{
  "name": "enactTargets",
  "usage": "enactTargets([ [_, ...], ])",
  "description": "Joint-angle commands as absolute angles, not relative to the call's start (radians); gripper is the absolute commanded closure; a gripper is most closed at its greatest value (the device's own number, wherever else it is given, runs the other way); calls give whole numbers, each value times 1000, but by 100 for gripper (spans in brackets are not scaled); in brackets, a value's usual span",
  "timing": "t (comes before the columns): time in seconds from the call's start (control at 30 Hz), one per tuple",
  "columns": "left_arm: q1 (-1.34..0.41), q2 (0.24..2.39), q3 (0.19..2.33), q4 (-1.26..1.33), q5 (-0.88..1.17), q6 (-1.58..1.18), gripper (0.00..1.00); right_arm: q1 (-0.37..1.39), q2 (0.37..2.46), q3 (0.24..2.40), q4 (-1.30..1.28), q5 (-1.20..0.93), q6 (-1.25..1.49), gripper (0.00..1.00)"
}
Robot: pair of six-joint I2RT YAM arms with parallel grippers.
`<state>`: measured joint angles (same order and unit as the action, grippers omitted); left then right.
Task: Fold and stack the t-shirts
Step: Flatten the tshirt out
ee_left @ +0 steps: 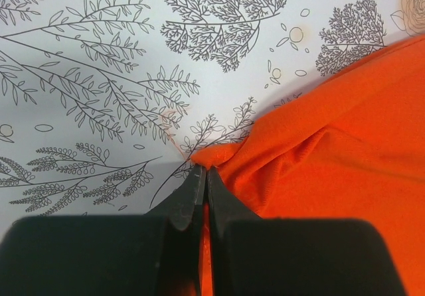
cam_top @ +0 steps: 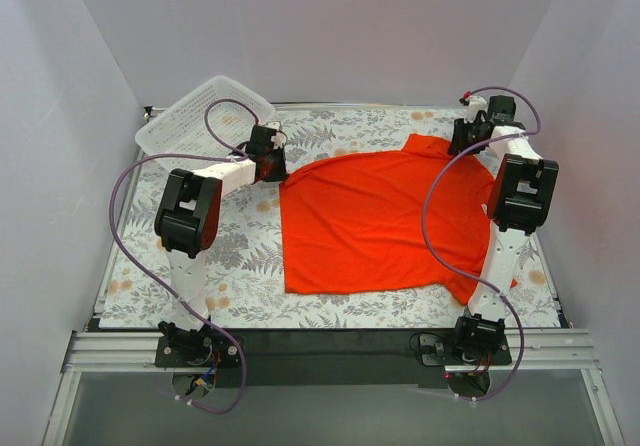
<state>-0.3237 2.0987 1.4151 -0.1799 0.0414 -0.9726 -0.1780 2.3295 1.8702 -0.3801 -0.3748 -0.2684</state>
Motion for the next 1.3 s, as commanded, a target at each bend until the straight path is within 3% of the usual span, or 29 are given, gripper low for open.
enactTargets([
  [0.0,-324,2023,1411,-187,57,-973,100,-190,2321,1971,-382,-420,-250,67],
  [0.37,-324,2034,1417,-186,63,-969,100,-212,2451,2196,-417,-445,-143,62],
  [0.93,-324,2042,1428,-186,72,-969,100,-206,2540,2214,-448,-367,-152,60],
  [1.13,-324,2040,1427,-186,72,-969,100,-201,2537,2212,-462,-379,-149,67],
  [1.27,-324,2039,1427,-186,71,-969,100,-201,2514,2186,-466,-423,-135,82],
])
